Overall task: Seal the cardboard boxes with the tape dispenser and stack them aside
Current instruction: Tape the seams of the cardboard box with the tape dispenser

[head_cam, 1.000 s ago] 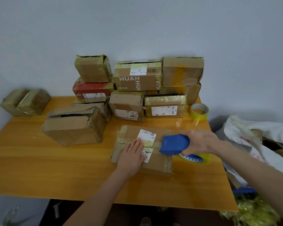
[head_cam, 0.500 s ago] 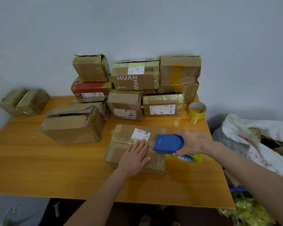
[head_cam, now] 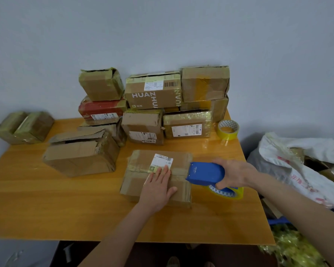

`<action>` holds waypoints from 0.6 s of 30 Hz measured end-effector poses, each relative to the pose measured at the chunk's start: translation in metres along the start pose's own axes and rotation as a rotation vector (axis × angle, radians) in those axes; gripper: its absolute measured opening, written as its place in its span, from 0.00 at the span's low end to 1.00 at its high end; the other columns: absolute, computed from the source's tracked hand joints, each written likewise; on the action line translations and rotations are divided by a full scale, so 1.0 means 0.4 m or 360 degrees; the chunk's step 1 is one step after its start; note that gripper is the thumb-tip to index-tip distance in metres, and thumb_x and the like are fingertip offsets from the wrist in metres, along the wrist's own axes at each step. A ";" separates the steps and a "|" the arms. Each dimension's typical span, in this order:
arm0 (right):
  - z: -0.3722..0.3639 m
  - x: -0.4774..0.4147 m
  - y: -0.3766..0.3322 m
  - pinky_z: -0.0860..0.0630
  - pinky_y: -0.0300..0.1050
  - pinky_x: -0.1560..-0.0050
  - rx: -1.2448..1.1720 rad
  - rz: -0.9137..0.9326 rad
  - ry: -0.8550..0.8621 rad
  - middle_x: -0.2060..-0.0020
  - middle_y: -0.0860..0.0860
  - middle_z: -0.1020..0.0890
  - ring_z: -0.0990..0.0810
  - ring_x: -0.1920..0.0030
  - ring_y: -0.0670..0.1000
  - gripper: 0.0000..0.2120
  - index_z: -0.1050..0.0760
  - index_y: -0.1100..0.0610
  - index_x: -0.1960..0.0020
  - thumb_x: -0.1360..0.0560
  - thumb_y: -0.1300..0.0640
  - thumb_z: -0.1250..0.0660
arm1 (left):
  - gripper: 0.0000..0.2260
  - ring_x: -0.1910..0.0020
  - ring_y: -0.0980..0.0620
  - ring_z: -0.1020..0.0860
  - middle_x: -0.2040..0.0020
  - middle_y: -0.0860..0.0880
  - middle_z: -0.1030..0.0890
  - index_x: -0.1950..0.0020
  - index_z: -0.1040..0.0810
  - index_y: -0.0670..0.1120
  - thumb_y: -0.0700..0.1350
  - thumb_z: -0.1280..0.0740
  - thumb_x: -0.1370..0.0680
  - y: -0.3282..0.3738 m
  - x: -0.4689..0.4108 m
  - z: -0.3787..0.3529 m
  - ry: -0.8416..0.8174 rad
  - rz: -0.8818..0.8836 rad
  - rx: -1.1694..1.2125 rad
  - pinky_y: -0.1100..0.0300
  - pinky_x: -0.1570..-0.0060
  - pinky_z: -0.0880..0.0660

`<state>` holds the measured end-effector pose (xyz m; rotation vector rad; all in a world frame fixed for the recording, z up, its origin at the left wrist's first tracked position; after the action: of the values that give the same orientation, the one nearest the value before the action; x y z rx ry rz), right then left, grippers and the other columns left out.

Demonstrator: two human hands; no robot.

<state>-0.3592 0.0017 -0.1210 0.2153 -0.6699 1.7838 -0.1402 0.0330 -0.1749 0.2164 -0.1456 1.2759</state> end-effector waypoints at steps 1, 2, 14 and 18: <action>0.002 -0.003 0.001 0.25 0.43 0.59 0.0041 -0.0004 0.0008 0.53 0.43 0.24 0.24 0.53 0.49 0.35 0.36 0.43 0.31 0.35 0.43 0.28 | 0.31 0.24 0.53 0.64 0.24 0.53 0.64 0.22 0.62 0.48 0.63 0.59 0.20 0.014 -0.001 0.007 0.0036 0.0006 0.0034 0.56 0.26 0.63; 0.004 -0.007 0.002 0.27 0.43 0.60 0.0076 -0.0007 0.0017 0.53 0.43 0.24 0.24 0.53 0.49 0.35 0.36 0.42 0.31 0.35 0.42 0.29 | 0.31 0.25 0.54 0.65 0.24 0.53 0.65 0.23 0.63 0.49 0.63 0.60 0.20 0.033 -0.002 0.012 0.0071 -0.0017 0.0063 0.57 0.26 0.64; 0.006 0.001 0.019 0.23 0.47 0.53 -0.0035 0.0045 0.0027 0.50 0.42 0.24 0.24 0.50 0.49 0.35 0.37 0.41 0.31 0.35 0.42 0.29 | 0.30 0.24 0.55 0.66 0.24 0.53 0.66 0.25 0.67 0.55 0.66 0.65 0.23 0.080 -0.027 -0.025 0.0000 -0.0192 0.0032 0.56 0.25 0.63; 0.002 0.023 0.043 0.21 0.51 0.48 -0.0281 0.0085 -0.0065 0.48 0.44 0.23 0.23 0.48 0.49 0.31 0.34 0.41 0.33 0.34 0.45 0.27 | 0.28 0.24 0.55 0.66 0.24 0.54 0.66 0.26 0.67 0.55 0.64 0.61 0.21 0.074 -0.026 -0.029 0.0004 -0.0186 0.0036 0.57 0.25 0.62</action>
<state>-0.3782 0.0060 -0.1218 0.1150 -0.8645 1.7631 -0.1718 0.0342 -0.1861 0.2393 -0.1146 1.1623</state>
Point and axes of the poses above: each hand's wrist, its own x-axis away from the middle knuckle, its own z-axis out of the back of the hand, y = z × x, the point moved 10 cm from there along -x, towards the middle knuckle
